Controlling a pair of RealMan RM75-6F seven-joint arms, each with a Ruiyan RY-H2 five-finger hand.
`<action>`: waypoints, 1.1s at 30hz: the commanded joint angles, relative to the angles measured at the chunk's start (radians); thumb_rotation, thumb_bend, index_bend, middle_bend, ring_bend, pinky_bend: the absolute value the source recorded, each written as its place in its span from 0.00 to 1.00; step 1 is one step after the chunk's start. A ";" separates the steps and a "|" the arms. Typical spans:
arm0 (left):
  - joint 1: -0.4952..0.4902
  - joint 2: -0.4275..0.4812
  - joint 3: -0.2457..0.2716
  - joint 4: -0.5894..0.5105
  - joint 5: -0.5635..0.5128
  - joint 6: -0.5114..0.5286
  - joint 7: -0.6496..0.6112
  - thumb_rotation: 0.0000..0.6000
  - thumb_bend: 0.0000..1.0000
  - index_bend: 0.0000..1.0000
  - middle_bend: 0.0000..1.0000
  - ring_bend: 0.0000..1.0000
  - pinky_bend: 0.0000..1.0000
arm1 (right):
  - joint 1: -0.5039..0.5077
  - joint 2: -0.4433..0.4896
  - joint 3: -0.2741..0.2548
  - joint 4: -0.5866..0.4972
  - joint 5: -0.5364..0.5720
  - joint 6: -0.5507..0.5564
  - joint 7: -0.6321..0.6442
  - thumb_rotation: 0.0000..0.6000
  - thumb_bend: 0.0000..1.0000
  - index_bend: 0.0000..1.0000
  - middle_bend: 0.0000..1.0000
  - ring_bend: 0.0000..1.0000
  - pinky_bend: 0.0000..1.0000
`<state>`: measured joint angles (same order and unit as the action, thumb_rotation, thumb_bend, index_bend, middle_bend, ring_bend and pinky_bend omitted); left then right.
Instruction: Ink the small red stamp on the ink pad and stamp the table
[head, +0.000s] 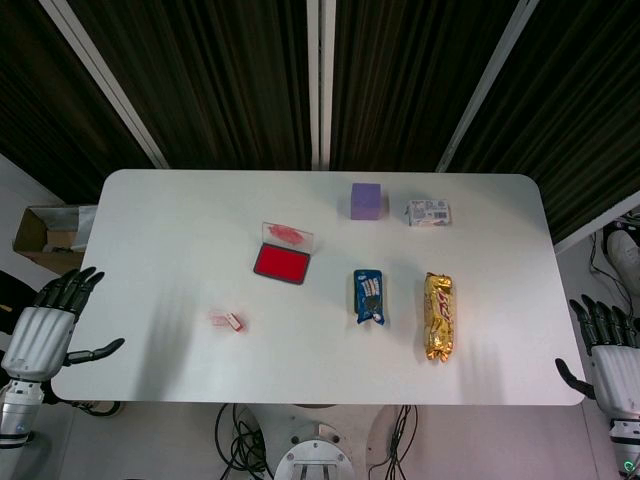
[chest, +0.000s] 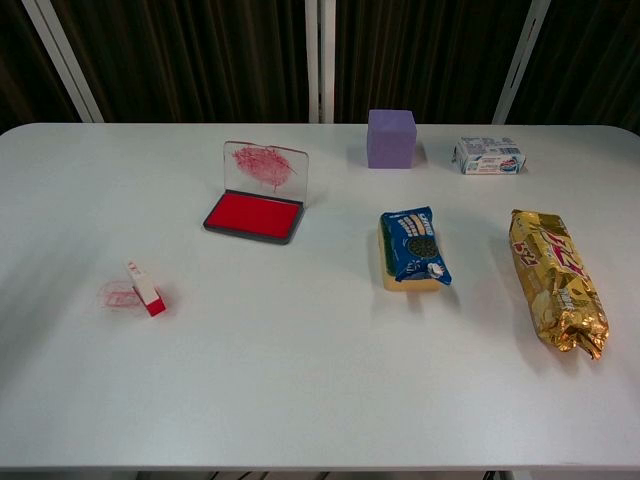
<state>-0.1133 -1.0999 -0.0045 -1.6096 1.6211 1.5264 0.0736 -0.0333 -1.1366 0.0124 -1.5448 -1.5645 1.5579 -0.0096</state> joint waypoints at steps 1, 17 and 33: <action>0.000 -0.001 0.000 0.000 0.000 -0.001 0.000 0.07 0.00 0.09 0.09 0.09 0.18 | 0.000 -0.001 0.000 0.000 -0.001 0.000 0.000 1.00 0.18 0.00 0.00 0.00 0.00; -0.021 -0.025 -0.003 0.014 0.087 0.038 -0.034 0.91 0.00 0.09 0.09 0.18 0.35 | -0.004 -0.002 -0.002 0.009 -0.002 0.006 0.010 1.00 0.18 0.00 0.00 0.00 0.00; -0.182 -0.144 -0.007 0.083 0.109 -0.184 -0.073 1.00 0.09 0.22 0.30 0.93 1.00 | -0.004 0.009 -0.003 -0.002 0.007 -0.002 0.000 1.00 0.18 0.00 0.00 0.00 0.00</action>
<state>-0.2662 -1.2099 -0.0004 -1.5580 1.7328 1.3669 0.0182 -0.0369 -1.1273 0.0091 -1.5461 -1.5577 1.5555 -0.0093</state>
